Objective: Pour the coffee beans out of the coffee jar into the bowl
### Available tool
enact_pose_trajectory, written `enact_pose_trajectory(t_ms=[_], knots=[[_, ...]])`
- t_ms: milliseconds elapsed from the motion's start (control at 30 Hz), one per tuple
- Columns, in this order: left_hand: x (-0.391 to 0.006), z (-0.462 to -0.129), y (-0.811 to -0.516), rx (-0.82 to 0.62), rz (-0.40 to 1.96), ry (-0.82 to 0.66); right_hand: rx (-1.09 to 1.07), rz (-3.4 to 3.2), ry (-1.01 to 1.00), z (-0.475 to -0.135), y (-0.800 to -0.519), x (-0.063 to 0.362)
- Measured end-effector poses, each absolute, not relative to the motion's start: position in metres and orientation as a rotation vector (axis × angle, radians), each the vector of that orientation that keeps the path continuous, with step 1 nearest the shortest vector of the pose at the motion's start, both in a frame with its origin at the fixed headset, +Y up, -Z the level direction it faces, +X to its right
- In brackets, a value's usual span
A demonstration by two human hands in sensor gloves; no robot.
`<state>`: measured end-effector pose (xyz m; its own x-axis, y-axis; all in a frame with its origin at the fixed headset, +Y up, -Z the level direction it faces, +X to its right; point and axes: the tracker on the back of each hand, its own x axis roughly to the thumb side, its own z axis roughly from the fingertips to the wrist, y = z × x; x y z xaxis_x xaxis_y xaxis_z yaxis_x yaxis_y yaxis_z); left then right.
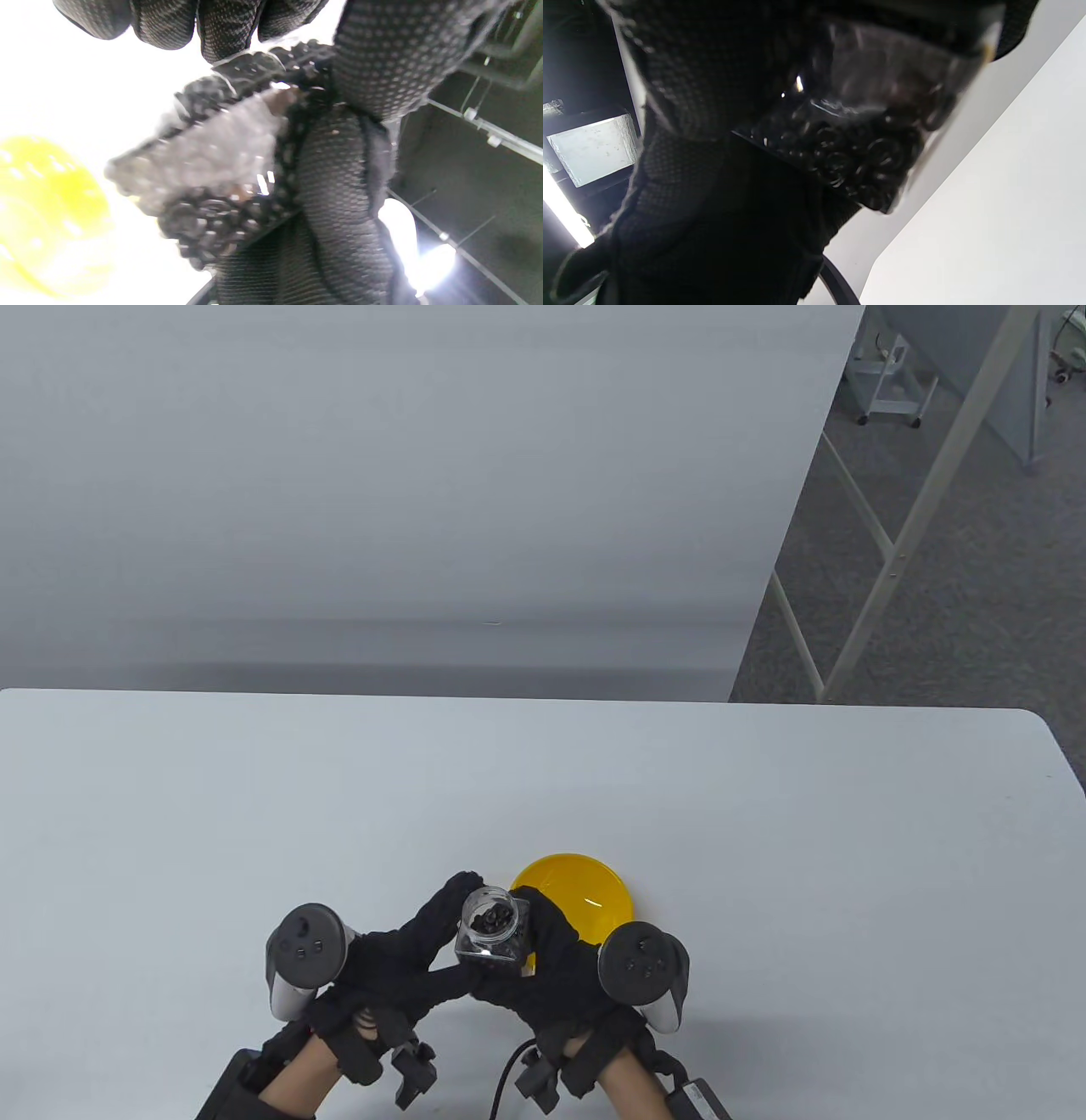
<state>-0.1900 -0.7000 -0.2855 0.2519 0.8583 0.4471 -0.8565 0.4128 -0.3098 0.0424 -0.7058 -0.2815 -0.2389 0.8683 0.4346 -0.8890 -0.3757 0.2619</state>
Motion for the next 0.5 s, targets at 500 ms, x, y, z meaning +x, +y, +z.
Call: enact_pose_trajectory(t_ms=[500], knots=[[-0.295, -0.292, -0.717, 0.236, 0.423, -0.251, 0.526, 1.899, -0.144, -0.285, -0.696, 0.071]])
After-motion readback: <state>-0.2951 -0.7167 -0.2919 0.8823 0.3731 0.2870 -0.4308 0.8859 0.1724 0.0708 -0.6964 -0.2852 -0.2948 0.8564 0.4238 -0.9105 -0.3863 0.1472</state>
